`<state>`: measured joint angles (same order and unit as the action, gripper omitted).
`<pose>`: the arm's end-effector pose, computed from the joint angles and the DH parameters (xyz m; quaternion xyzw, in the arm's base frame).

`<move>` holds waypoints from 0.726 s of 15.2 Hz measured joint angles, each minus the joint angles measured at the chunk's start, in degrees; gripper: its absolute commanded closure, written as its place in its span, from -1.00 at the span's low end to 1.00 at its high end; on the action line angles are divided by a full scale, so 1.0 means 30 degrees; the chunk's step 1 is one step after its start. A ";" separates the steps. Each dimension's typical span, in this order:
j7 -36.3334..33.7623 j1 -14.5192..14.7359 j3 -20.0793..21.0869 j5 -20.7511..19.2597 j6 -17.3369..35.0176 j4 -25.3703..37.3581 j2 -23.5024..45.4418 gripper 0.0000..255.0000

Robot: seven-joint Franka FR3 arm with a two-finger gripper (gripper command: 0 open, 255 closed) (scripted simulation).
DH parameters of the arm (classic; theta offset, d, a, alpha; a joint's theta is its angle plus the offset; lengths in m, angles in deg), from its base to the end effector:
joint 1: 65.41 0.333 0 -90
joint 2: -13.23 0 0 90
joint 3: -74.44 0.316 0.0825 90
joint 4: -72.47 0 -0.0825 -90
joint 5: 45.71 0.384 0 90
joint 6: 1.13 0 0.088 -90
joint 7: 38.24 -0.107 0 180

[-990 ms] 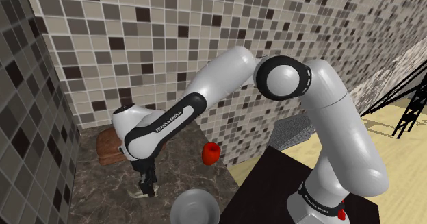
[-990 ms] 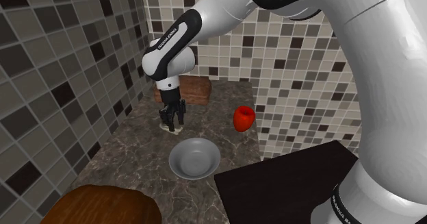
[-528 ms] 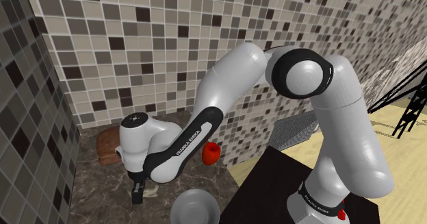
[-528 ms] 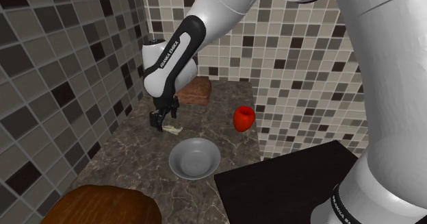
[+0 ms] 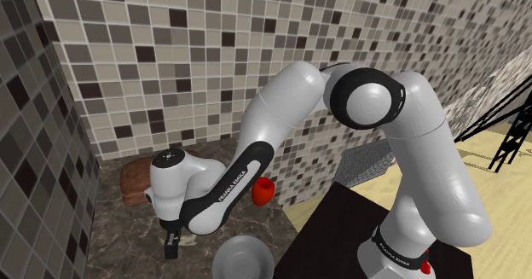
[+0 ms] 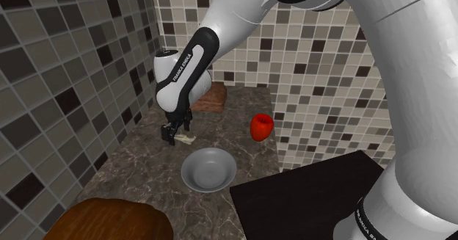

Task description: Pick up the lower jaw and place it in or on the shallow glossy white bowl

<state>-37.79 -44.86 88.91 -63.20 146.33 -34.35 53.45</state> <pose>0.5231 0.3641 0.1502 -0.9182 -0.3956 -0.0217 0.0030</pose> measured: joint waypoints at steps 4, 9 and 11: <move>-0.0004 0.0005 -0.0003 -0.0003 0.0005 0.0008 0.0010 1.00; 0.0003 0.0016 0.0032 0.0007 0.0004 0.0006 -0.0015 1.00; 0.0007 0.0010 0.0030 0.0007 0.0011 0.0001 -0.0017 1.00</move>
<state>-37.77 -44.83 89.00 -63.17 146.37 -34.34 53.40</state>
